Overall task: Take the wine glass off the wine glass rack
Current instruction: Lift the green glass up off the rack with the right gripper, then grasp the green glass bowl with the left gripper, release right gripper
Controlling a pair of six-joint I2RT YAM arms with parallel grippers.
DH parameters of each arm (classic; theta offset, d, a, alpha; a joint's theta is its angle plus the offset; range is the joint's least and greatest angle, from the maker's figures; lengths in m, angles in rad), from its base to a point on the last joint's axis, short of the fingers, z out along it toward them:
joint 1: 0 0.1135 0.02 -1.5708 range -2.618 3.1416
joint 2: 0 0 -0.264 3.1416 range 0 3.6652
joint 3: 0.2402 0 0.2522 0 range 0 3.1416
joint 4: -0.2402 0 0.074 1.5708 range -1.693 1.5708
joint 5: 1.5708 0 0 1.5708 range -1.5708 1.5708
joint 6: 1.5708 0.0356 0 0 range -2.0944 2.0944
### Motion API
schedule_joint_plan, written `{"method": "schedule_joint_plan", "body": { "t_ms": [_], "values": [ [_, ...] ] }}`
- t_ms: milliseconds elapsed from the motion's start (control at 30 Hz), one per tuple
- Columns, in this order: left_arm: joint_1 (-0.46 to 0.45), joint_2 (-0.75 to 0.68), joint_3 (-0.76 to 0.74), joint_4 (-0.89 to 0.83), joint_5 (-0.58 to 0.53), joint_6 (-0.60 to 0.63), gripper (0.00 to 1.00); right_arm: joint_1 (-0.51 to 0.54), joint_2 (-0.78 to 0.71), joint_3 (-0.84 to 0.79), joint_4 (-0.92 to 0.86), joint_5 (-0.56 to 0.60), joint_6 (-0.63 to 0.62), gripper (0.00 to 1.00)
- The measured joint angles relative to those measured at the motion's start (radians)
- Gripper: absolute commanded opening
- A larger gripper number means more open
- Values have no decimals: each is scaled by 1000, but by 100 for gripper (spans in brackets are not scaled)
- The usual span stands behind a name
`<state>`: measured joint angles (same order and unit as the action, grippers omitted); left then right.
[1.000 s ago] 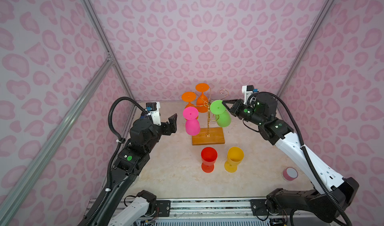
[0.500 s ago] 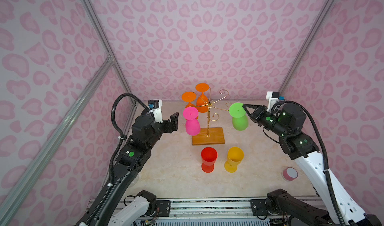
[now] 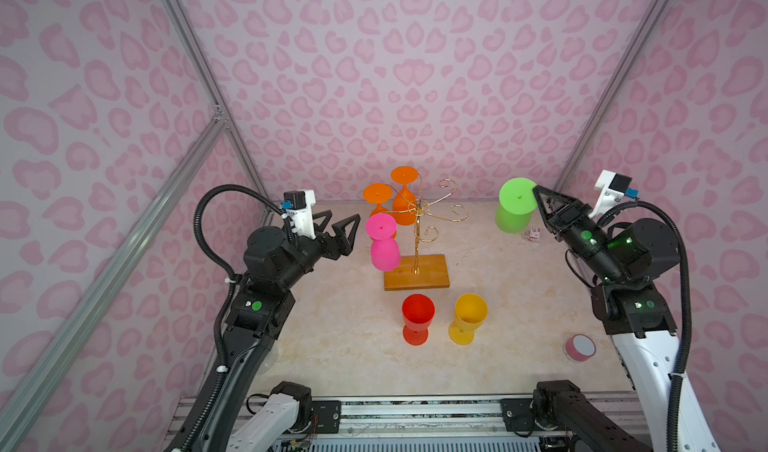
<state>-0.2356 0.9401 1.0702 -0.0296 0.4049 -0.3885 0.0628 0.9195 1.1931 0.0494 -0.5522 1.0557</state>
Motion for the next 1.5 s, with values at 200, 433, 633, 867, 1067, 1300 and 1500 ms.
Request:
{"method": "schedule_joint_plan", "body": {
  "t_ms": [200,433,633,867,1067,1300,1500],
  "values": [
    [12,64,0,243,269,-132,88,0,42,-44,310,-29,117,0],
    [13,167,2,529,453,-308,88,26,141,-75,653,-52,264,0],
    [11,254,18,732,534,-457,87,126,265,-71,916,-50,398,0],
    [1,342,41,904,581,-603,87,259,431,-24,1181,-45,533,0],
    [-2,380,52,974,593,-657,87,320,539,5,1350,-14,641,0],
    [-4,411,59,985,593,-665,87,364,607,21,1442,-6,718,0],
    [-6,426,64,985,591,-669,87,387,636,45,1467,-18,752,0]
  ]
}}
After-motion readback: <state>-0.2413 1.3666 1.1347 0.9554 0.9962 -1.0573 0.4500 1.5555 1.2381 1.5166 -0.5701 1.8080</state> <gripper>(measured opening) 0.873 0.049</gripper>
